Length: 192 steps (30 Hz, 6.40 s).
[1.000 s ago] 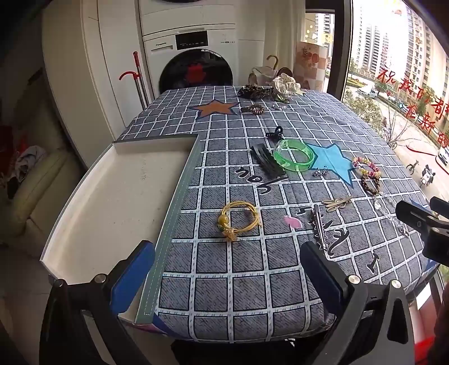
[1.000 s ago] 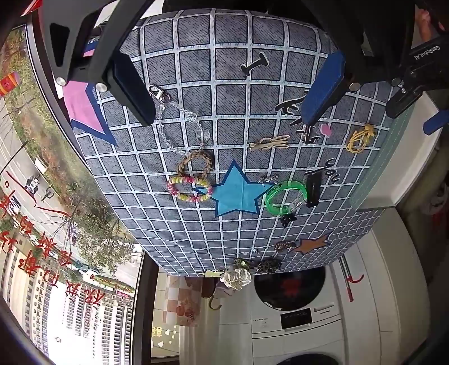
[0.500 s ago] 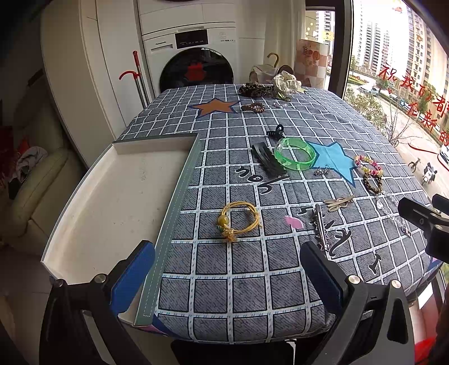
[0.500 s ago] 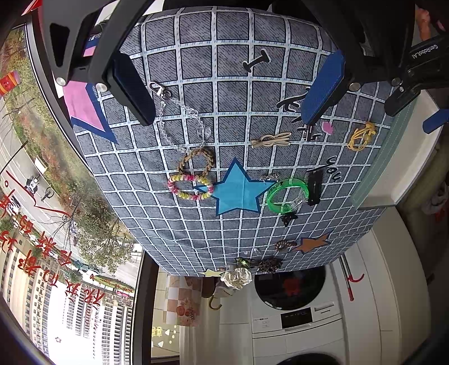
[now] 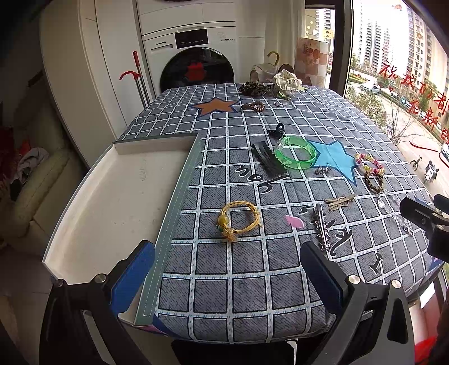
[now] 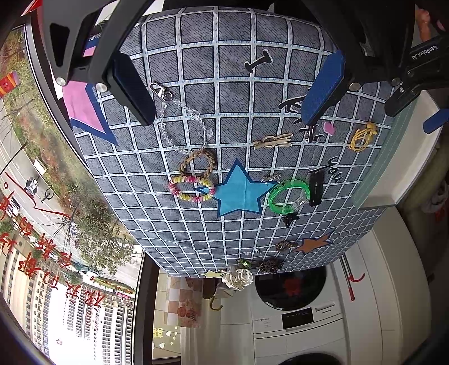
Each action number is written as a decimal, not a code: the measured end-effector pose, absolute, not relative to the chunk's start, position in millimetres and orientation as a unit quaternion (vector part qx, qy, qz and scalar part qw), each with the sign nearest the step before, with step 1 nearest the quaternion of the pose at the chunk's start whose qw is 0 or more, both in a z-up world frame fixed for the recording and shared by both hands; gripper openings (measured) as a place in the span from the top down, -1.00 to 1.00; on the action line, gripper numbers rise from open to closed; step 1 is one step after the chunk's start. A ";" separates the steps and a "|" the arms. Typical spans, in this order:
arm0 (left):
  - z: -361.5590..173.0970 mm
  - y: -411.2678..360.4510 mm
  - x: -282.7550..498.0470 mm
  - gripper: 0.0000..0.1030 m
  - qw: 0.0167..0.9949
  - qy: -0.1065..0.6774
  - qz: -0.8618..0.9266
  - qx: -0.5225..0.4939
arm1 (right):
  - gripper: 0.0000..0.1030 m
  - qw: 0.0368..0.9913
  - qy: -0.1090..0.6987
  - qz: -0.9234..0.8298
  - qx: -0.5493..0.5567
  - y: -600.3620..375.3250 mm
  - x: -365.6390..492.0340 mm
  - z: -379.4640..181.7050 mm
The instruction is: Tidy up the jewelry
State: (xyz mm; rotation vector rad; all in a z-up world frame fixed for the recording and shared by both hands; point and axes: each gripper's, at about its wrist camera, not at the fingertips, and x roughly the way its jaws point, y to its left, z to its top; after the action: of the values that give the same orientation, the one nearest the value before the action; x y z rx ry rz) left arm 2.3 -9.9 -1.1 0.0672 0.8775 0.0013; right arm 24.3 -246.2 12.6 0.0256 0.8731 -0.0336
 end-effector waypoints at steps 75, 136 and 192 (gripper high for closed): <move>-7.6 -23.9 10.5 -1.00 0.895 0.442 0.007 0.053 | -1.00 0.902 0.432 -0.011 0.019 -254.7 28.6 5.8; -35.7 -119.2 212.8 0.67 0.849 0.488 -0.184 0.079 | 0.80 0.867 0.497 -0.022 0.032 -344.0 181.3 -42.7; -60.8 189.2 178.8 0.67 0.855 0.506 0.113 -0.036 | 0.80 0.817 0.516 0.233 -0.108 47.3 227.8 -40.9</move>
State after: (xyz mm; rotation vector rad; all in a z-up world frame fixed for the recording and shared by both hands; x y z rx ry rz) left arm 178.8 189.2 -60.8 -0.0750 1.0635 0.2368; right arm 227.8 47.3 -40.9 -0.2294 1.0993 0.4965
